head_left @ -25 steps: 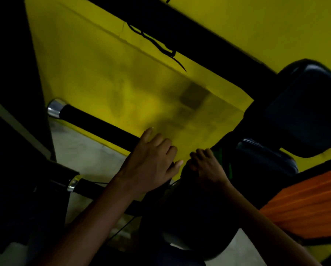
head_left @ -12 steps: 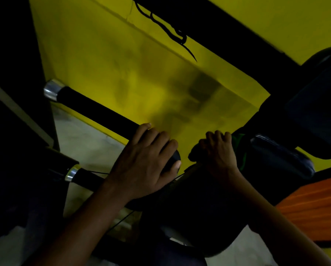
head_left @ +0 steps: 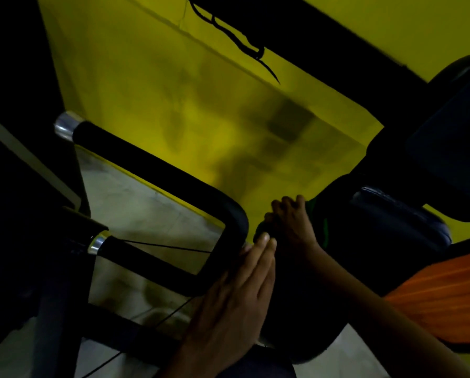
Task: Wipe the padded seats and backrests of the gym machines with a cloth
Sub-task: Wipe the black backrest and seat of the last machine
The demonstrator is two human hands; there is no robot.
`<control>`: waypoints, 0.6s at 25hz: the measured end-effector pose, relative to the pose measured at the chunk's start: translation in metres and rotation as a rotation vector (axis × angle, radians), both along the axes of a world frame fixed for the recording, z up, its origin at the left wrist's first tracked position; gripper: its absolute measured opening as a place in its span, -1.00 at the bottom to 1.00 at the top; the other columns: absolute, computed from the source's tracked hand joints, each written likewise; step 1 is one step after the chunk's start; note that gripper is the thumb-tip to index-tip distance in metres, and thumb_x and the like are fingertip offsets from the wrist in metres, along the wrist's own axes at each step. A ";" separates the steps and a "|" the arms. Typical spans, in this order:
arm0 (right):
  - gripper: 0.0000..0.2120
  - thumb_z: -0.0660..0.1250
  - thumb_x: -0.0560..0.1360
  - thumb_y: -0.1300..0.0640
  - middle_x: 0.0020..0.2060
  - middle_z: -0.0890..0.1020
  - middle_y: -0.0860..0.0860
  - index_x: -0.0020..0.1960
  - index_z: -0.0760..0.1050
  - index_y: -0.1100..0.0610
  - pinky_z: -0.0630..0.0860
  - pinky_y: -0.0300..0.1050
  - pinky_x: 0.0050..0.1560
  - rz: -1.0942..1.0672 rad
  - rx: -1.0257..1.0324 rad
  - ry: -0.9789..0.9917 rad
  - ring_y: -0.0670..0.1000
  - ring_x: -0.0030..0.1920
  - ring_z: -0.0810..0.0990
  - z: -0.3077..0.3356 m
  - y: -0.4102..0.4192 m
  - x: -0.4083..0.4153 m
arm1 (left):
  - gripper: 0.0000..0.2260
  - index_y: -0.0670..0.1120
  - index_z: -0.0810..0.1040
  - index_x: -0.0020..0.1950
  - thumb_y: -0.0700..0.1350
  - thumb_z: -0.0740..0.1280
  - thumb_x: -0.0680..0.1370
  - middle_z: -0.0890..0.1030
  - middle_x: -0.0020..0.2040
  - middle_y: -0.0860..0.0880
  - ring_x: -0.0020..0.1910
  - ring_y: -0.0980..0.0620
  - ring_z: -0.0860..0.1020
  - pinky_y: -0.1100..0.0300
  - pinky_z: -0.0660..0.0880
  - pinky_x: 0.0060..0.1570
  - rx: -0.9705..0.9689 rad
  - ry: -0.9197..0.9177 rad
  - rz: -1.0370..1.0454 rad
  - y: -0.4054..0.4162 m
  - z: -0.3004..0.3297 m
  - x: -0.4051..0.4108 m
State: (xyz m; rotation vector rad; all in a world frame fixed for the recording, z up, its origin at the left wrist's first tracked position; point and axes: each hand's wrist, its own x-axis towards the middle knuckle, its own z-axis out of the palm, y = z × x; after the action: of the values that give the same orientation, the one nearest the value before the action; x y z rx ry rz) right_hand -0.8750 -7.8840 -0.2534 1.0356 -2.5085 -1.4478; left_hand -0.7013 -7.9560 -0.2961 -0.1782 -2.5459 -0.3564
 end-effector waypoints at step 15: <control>-0.65 0.13 0.55 -0.23 -0.09 0.51 0.00 0.06 0.47 0.01 0.30 0.04 0.17 0.249 -0.003 -0.115 0.11 0.08 0.51 0.033 0.005 -0.045 | -0.24 -0.20 0.13 0.53 0.01 0.36 0.43 0.00 0.57 -0.16 0.51 -0.10 0.16 0.04 0.37 0.33 0.262 -0.401 0.013 0.126 -0.110 -0.067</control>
State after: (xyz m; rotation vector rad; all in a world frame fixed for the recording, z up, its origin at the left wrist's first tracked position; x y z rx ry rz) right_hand -0.9200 -7.8786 -0.2205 1.4091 -2.3478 -1.3484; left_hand -0.7680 -7.8303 -0.4066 0.0117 -2.8523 -0.7828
